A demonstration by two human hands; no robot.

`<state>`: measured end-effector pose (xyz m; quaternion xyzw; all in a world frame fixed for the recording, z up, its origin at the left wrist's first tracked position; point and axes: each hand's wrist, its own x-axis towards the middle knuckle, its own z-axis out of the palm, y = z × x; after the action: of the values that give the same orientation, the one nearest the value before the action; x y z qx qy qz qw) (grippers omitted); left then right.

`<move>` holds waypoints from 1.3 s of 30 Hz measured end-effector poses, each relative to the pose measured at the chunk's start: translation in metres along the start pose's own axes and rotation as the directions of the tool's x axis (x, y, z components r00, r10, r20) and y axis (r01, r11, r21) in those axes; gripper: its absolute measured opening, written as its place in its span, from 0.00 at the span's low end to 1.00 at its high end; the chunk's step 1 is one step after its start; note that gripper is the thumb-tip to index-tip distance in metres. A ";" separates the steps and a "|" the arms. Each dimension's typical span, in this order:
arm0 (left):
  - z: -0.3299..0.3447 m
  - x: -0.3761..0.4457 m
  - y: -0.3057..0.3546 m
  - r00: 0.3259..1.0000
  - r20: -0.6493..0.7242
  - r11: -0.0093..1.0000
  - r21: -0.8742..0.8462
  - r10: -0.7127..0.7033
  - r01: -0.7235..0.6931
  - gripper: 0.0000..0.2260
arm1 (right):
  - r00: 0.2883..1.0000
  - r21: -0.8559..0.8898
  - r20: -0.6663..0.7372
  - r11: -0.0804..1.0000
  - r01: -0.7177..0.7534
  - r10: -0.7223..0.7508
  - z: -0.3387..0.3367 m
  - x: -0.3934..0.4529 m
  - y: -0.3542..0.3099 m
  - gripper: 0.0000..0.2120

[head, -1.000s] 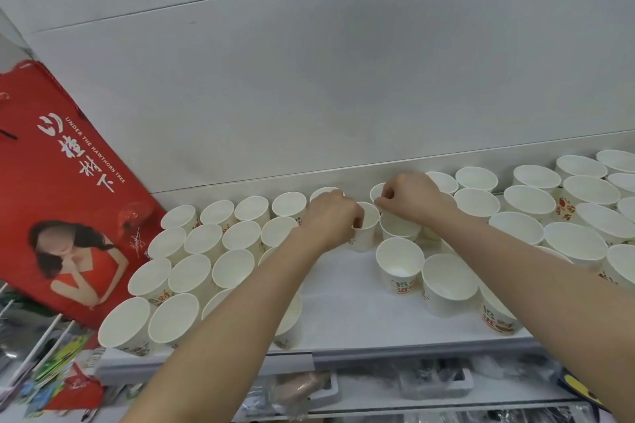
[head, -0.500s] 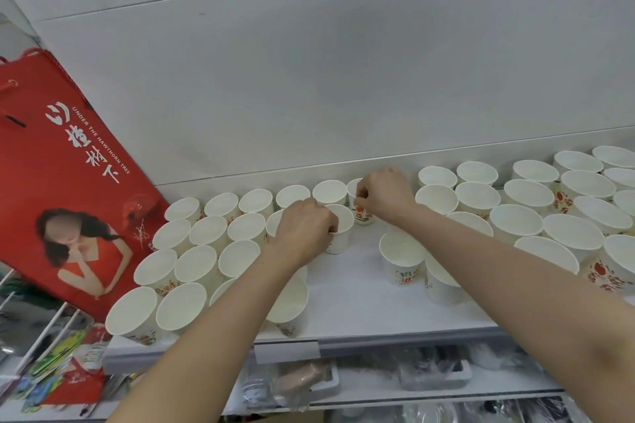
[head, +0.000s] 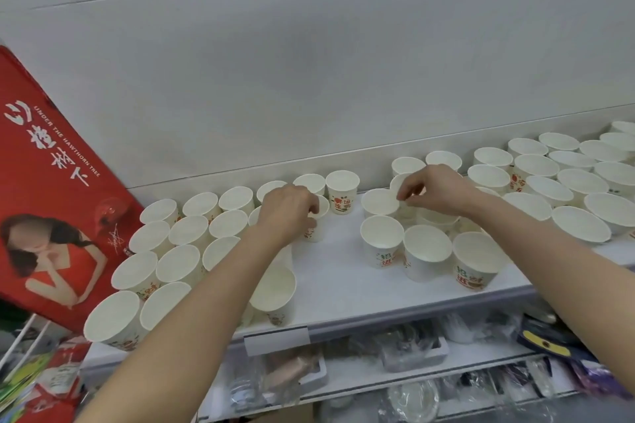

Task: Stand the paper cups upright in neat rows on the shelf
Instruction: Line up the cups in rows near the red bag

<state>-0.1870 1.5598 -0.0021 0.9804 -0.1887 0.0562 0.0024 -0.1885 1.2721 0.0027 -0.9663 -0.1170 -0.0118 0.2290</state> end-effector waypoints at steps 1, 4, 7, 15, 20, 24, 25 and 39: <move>-0.002 -0.001 0.005 1.000 -0.022 1.000 -0.022 0.021 -0.022 0.13 | 1.000 -0.004 -0.027 1.000 0.017 -0.017 0.004 -0.001 0.000 0.08; -0.007 -0.006 0.034 0.976 -0.083 0.968 -0.140 0.199 -0.209 0.18 | 0.995 -0.063 -0.071 0.996 0.068 -0.072 0.015 0.001 -0.001 0.10; -0.003 -0.013 0.064 0.940 0.038 0.932 -0.151 0.338 -0.329 0.13 | 0.998 -0.136 -0.025 0.989 0.060 -0.064 0.019 0.005 -0.007 0.12; 0.002 -0.040 0.036 0.971 -0.024 0.969 -0.066 0.239 -0.240 0.05 | 0.994 -0.219 -0.025 0.971 0.097 -0.105 0.030 0.008 -0.018 0.06; 0.000 -0.052 0.014 0.988 -0.036 0.986 -0.062 0.152 -0.154 0.05 | 0.979 -0.165 -0.038 0.968 0.190 -0.199 0.046 0.015 -0.051 0.06; 0.002 -0.056 0.015 0.992 -0.034 0.992 -0.045 0.120 -0.122 0.05 | 0.980 -0.227 -0.034 0.956 0.185 -0.197 0.058 0.018 -0.057 0.05; 0.003 -0.056 0.015 0.994 -0.025 0.993 -0.047 0.111 -0.112 0.04 | 0.981 -0.237 -0.035 0.955 0.179 -0.193 0.060 0.017 -0.059 0.05; 0.004 -0.065 0.017 0.998 -0.045 0.988 -0.141 0.051 -0.057 0.04 | 0.932 0.007 -0.352 0.996 0.094 -0.085 0.022 -0.059 -0.035 0.02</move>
<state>-0.2526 1.5679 -0.0136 0.9709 -0.2187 0.0628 0.0748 -0.2550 1.2995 -0.0058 -0.9395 -0.1182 -0.1933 0.2568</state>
